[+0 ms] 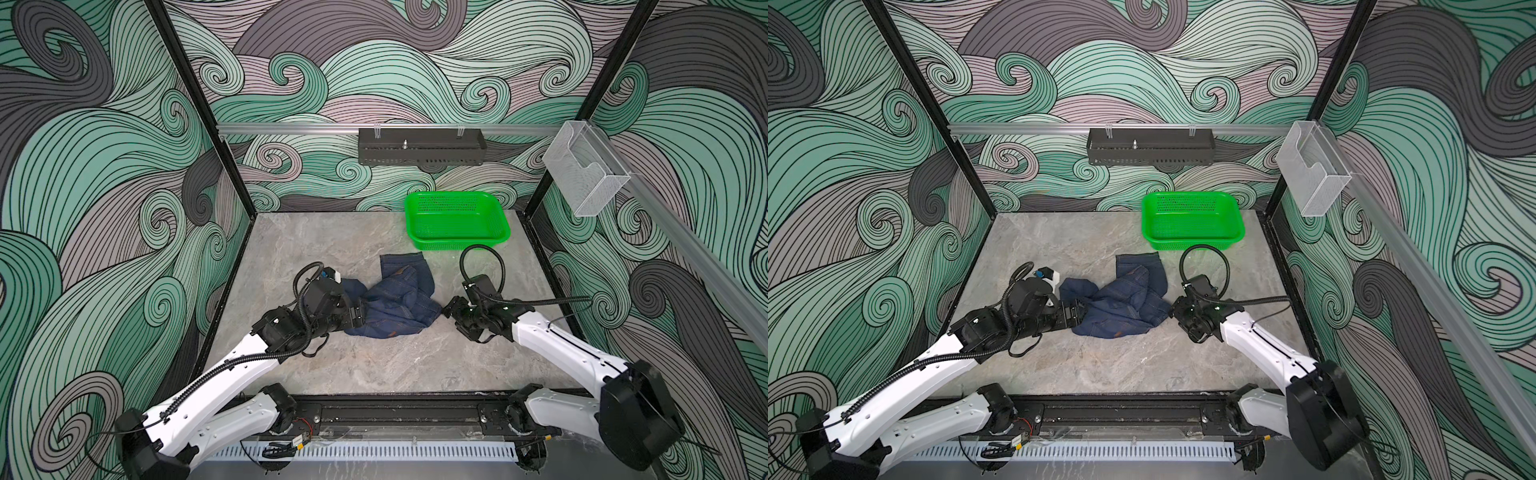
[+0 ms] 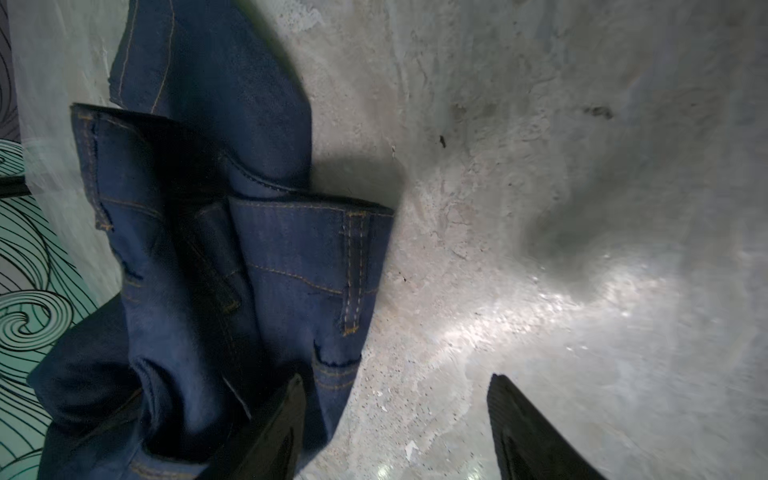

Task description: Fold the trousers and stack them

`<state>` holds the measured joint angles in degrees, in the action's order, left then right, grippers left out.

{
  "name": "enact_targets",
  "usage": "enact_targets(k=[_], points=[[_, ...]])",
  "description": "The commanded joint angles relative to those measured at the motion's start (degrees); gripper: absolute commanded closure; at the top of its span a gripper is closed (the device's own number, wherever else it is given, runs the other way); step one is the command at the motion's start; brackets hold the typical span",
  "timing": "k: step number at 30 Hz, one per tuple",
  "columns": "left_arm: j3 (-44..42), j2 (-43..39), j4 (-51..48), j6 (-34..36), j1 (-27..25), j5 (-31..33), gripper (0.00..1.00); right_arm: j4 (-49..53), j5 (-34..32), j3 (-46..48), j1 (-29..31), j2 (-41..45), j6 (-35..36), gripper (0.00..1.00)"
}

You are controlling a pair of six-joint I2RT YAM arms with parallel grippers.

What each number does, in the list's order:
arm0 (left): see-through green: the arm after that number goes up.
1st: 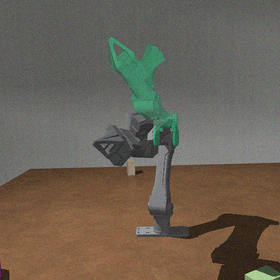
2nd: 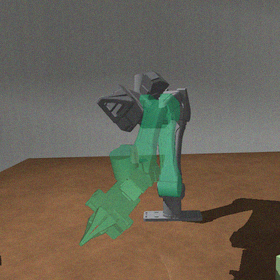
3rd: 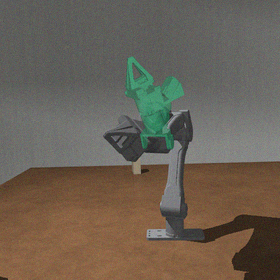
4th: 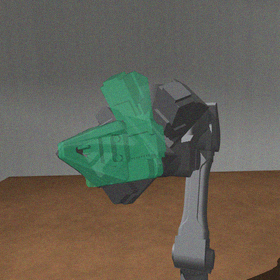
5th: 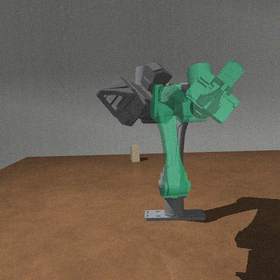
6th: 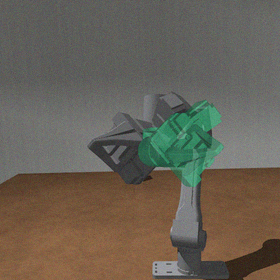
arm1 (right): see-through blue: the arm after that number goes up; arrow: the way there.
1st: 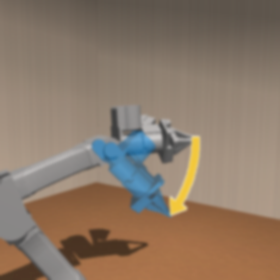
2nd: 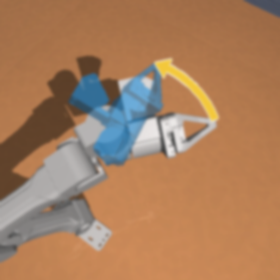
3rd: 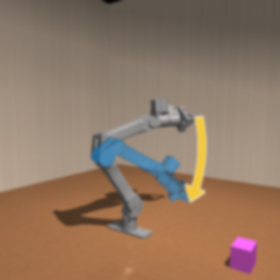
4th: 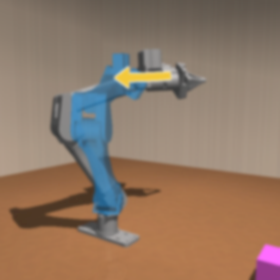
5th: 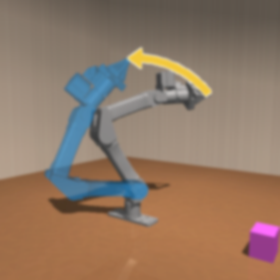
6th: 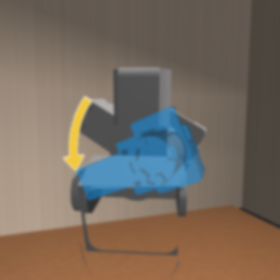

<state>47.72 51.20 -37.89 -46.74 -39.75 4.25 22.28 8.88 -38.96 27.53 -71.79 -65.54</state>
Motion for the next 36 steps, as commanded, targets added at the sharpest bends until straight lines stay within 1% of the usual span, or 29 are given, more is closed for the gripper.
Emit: enact_targets(k=[1,5,8,13,16,19,20,23,25,26,29,32,34,36], points=[[-0.36,-4.06,1.09,-4.04,2.09,-0.3,0.11,-11.53,4.01,0.41,0.3,-3.7,-4.82,0.31],[-1.44,-6.66,0.65,-4.5,3.72,-0.38,0.12,-17.64,4.8,1.08,0.4,-7.53,-6.98,0.34],[-1.63,-7.48,-0.44,-4.57,4.49,-0.52,0.11,-20.07,6.8,0.9,0.63,-10.69,-8.17,0.38],[-1.9,-8.94,-1.96,-4.58,5.44,-0.47,0.12,-23.86,8.16,2.79,1.37,-14.18,-10.44,0.51],[-1.89,-9.62,-3.15,-4.6,6.07,-0.33,0.12,-24.29,9.0,3.36,1.4,-14.62,-10.76,0.56],[-1.69,-10.26,-4.06,-4.59,6.63,-0.38,0.12,-21.95,8.88,3.11,1.39,-13.44,-9.92,0.58],[-1.61,-10.33,-4.32,-4.51,6.76,-0.47,0.12,-21.04,8.71,3.02,1.39,-13.0,-9.57,0.61],[-1.65,-10.53,-4.58,-4.32,7.1,-0.47,0.12,-19.81,7.74,3.27,1.3,-12.1,-9.09,0.83],[-1.72,-10.43,-4.74,-4.41,7.31,-0.93,0.12,-19.43,8.31,3.23,0.87,-11.67,-8.91,0.97],[-1.87,-10.38,-4.83,-4.54,7.34,-1.35,0.12,-19.19,8.72,3.11,0.62,-11.06,-8.76,1.0],[-3.17,-10.82,-4.53,-5.64,7.4,-3.25,0.12,-13.74,7.64,0.43,-0.14,-6.09,-6.36,1.0],[-5.92,-11.97,-2.99,-7.95,7.4,-6.2,0.12,-5.02,3.74,-3.57,-1.43,1.49,-2.84,1.0],[-8.85,-13.23,0.02,-9.9,7.38,-9.17,0.12,0.34,1.14,-5.83,-2.95,6.33,-1.35,1.0],[-11.84,-14.48,3.21,-13.06,7.4,-11.44,0.12,3.62,0.06,-7.15,-4.56,9.79,-0.38,1.0]])
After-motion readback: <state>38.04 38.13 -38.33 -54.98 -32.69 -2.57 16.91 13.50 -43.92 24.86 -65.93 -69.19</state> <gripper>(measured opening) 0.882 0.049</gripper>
